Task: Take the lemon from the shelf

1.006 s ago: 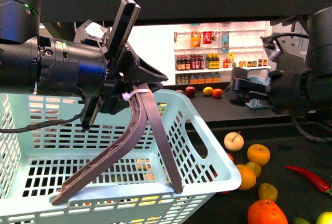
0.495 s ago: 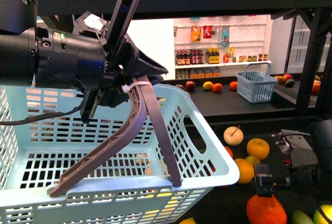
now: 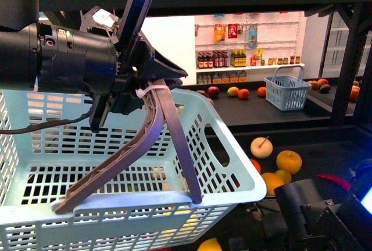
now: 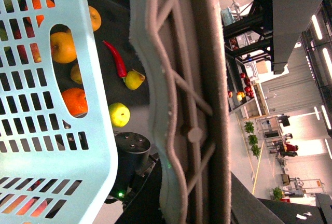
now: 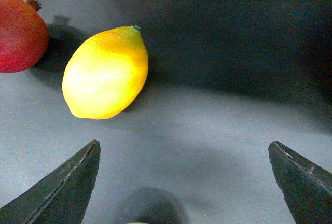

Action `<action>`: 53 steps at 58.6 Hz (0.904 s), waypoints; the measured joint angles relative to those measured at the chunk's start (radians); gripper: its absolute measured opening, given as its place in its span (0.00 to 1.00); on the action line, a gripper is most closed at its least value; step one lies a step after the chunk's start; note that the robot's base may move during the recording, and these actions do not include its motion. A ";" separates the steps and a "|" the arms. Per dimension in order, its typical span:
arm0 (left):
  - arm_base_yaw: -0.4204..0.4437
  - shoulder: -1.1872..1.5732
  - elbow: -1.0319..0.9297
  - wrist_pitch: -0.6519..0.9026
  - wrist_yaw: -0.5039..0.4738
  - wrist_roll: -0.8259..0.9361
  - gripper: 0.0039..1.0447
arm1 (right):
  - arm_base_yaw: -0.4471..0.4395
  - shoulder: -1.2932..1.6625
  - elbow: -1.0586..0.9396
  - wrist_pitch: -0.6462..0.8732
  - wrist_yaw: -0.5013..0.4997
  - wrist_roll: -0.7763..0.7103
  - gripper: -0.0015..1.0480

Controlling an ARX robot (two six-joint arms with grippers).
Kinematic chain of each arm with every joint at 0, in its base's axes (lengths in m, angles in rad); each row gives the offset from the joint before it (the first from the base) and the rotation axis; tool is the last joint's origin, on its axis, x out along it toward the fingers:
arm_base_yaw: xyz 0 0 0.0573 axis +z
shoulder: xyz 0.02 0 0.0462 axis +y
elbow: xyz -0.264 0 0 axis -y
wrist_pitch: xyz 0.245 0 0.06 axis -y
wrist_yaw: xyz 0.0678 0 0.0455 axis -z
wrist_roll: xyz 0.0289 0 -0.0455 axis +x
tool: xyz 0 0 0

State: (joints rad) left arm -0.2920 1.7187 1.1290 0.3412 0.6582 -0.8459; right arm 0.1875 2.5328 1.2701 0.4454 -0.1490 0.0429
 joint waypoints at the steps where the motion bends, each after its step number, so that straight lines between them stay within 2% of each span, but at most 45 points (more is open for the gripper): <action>1: 0.000 0.000 0.000 0.000 0.000 0.000 0.10 | 0.003 0.004 0.005 -0.001 0.003 0.000 0.93; 22: 0.000 0.000 0.000 0.000 0.000 0.000 0.10 | 0.109 0.111 0.133 -0.019 0.079 -0.010 0.93; 37: 0.000 0.000 0.000 0.000 -0.002 0.003 0.10 | 0.144 0.183 0.223 -0.039 0.148 -0.018 0.93; 53: 0.001 0.000 0.000 0.000 -0.007 0.013 0.09 | 0.169 0.243 0.335 -0.090 0.169 -0.008 0.93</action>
State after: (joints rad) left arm -0.2909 1.7187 1.1294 0.3412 0.6514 -0.8330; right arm 0.3565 2.7762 1.6054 0.3553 0.0196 0.0353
